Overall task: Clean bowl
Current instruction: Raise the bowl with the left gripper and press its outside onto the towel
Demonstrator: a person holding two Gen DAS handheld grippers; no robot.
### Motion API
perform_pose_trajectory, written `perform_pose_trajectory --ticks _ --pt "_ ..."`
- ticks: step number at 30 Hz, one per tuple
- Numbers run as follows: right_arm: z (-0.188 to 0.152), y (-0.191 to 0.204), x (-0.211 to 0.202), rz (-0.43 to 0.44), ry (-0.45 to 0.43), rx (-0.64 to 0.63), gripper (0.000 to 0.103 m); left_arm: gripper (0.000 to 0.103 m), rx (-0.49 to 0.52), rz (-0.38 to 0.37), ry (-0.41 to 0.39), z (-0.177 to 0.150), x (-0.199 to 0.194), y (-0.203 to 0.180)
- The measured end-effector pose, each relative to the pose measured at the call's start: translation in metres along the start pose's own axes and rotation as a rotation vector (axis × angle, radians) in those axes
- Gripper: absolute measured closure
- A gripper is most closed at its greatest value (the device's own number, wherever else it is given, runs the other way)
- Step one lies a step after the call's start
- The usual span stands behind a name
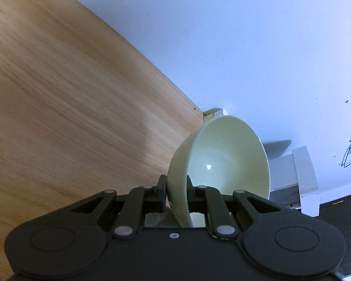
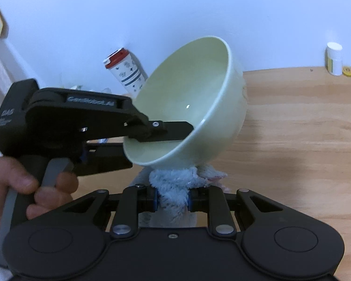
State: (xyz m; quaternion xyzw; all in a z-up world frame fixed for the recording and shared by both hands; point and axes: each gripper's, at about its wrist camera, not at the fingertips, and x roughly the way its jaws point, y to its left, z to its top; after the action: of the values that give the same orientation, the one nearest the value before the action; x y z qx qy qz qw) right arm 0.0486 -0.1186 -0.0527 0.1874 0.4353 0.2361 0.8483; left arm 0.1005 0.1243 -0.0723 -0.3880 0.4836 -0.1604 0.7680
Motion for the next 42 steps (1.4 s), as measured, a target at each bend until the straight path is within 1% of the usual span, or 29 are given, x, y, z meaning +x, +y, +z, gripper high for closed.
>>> perform_pose_trajectory --ticks 7,11,17,19,21,24,28,34,39,42 --pt "-0.005 -0.009 0.002 -0.009 -0.031 0.062 0.079 0.092 0.02 0.007 0.003 0.0 0.0 0.0" --pt "-0.004 -0.005 -0.011 -0.003 -0.043 0.054 0.079 0.092 0.041 0.037 -0.021 0.003 -0.001 -0.002" --pt "-0.001 0.004 -0.038 -0.009 -0.054 0.013 0.079 0.091 0.027 0.067 -0.028 0.008 0.003 0.002" --pt "0.002 0.007 -0.044 -0.025 -0.047 -0.014 0.079 0.091 0.037 0.07 -0.024 0.009 0.004 0.002" --pt "0.004 0.01 -0.045 -0.056 -0.025 -0.054 0.079 0.091 0.098 0.068 -0.006 0.01 0.006 -0.002" --pt "0.006 0.013 -0.041 -0.098 0.029 -0.15 0.079 0.091 0.169 0.064 0.035 0.009 0.011 -0.009" --pt "0.01 0.013 -0.028 -0.144 0.101 -0.243 0.079 0.091 0.203 0.052 0.081 0.008 0.014 -0.01" --pt "0.007 0.005 -0.004 -0.15 0.13 -0.345 0.079 0.091 0.201 0.024 0.135 0.006 0.014 -0.005" --pt "0.001 0.005 0.005 -0.13 0.13 -0.437 0.079 0.091 0.231 0.055 0.157 0.009 0.013 -0.001" --pt "0.004 0.008 -0.001 -0.136 0.129 -0.48 0.079 0.091 0.247 0.076 0.148 0.01 0.013 -0.002"
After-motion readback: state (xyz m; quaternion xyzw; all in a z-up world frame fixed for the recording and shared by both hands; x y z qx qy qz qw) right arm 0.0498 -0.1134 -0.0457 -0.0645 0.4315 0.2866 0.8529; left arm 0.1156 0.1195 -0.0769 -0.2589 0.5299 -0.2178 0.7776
